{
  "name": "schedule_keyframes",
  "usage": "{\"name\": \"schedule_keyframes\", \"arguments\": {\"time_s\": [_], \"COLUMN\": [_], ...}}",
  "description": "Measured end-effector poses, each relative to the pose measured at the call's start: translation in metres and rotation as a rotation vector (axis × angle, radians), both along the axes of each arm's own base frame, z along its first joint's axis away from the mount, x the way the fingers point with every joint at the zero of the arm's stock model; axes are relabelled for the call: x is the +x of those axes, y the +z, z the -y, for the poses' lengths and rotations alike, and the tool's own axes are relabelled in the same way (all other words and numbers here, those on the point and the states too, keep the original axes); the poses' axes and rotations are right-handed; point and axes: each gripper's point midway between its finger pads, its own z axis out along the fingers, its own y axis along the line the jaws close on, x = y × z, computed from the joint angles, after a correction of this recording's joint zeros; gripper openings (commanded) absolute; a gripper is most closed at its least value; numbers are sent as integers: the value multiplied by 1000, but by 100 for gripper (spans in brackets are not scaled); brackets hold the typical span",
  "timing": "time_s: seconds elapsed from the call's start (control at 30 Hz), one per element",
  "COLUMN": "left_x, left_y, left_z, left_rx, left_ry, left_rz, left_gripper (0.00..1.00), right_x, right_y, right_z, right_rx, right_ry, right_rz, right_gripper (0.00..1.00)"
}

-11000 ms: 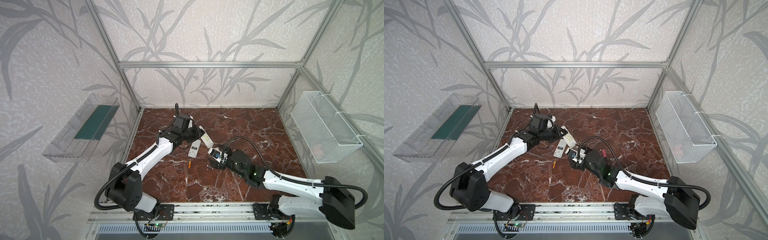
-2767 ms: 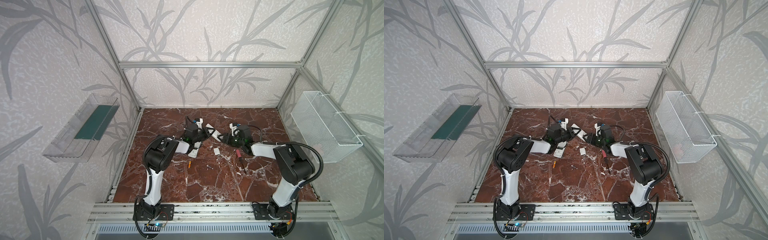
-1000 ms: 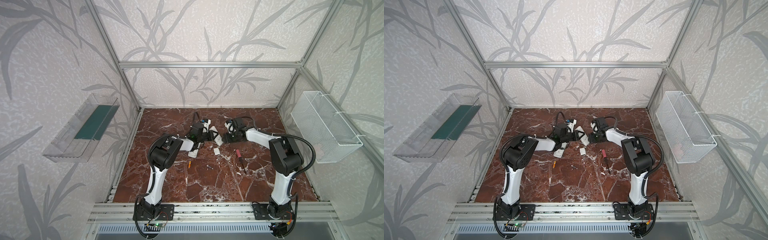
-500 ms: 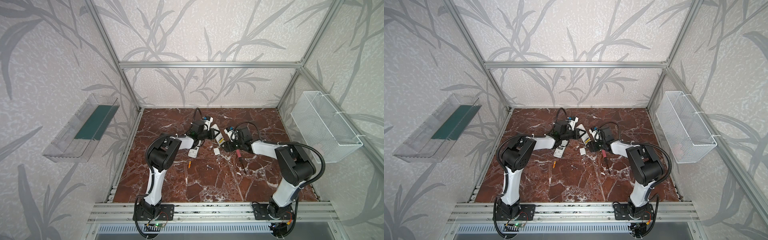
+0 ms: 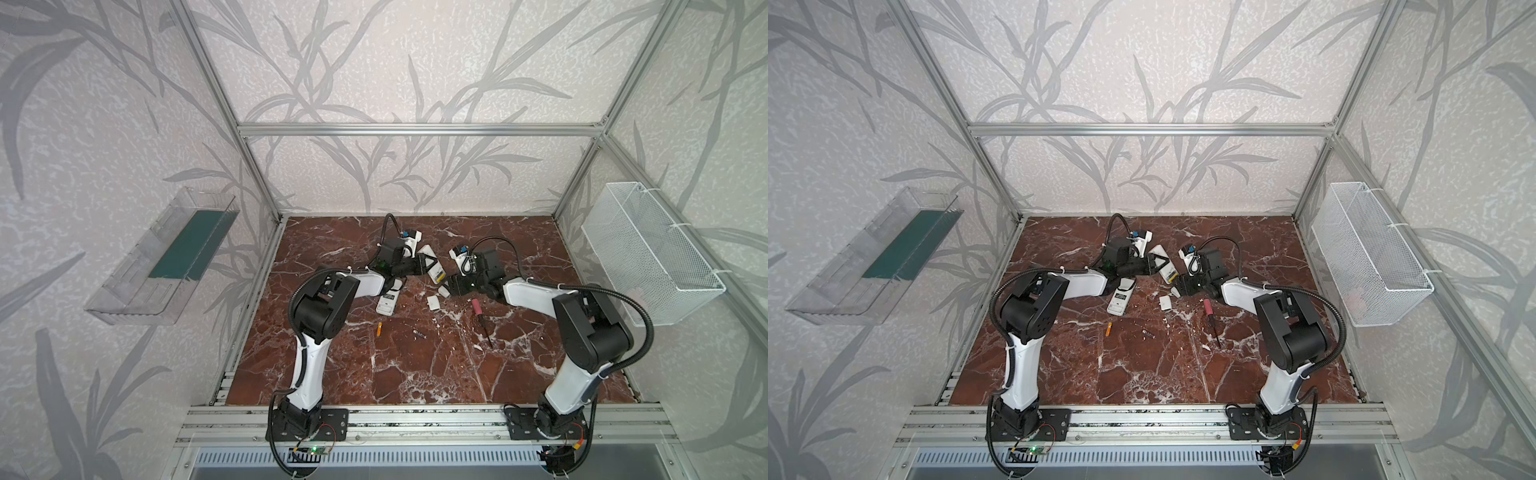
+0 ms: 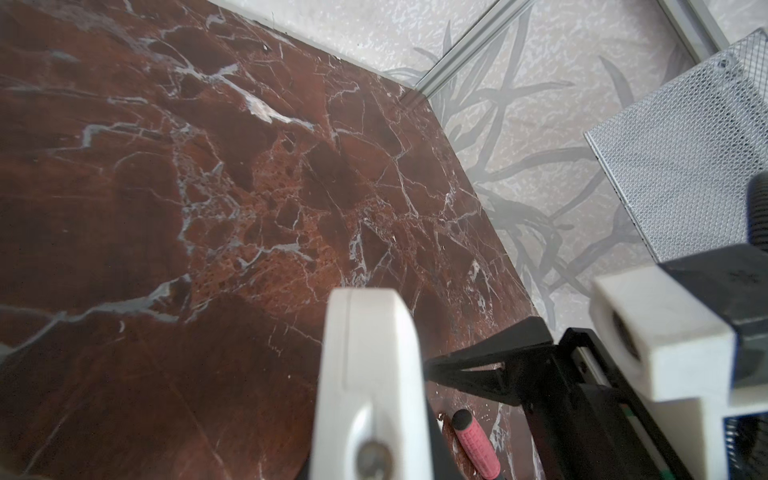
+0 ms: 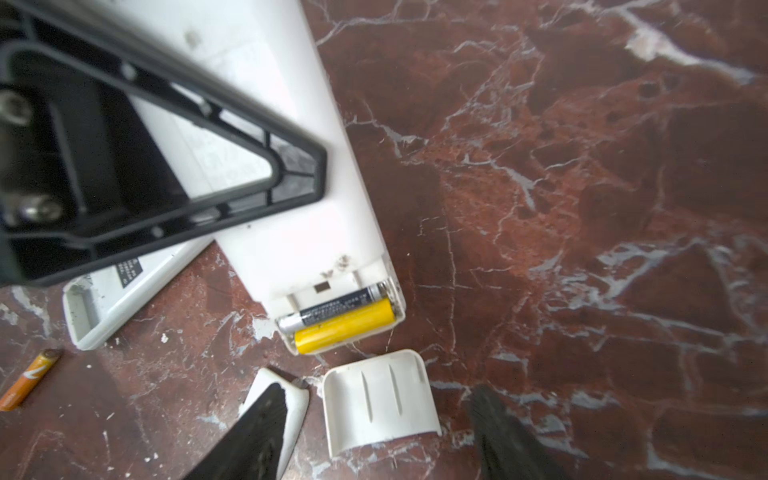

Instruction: Unload the batteries from the remote control

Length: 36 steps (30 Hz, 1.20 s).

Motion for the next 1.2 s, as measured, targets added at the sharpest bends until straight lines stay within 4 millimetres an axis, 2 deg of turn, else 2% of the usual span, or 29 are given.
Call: {"name": "schedule_keyframes", "arguments": {"time_s": [0.17,0.3,0.47,0.7,0.83,0.93,1.07,1.2], "left_x": [-8,-31,-80,-176,-218,-235,-237,-243], "left_y": [20,32,26,-25,-35,-37,-37,-60], "left_z": [-9,-12,3,41,59,65,74,74], "left_rx": [-11,-16,2,92,133,169,166,177], "left_ry": [10,-12,-93,-271,-377,-441,-494,-517], "left_rz": [-11,-28,-99,-280,-336,-368,-401,-478], "left_gripper": [4,4,4,5,5,6,7,6], "right_x": [-3,-14,-42,-85,-110,-126,-132,-132], "right_y": [46,59,41,10,-2,-8,-13,-17], "right_z": [11,25,49,71,81,89,94,95], "right_rx": [31,41,17,-30,-32,-34,-48,-61], "right_ry": [-76,-144,-233,-309,-338,-363,-379,-384], "right_rz": [53,29,-76,-240,-285,-297,-305,-318], "right_gripper": [68,65,62,59,59,59,59,59]}}
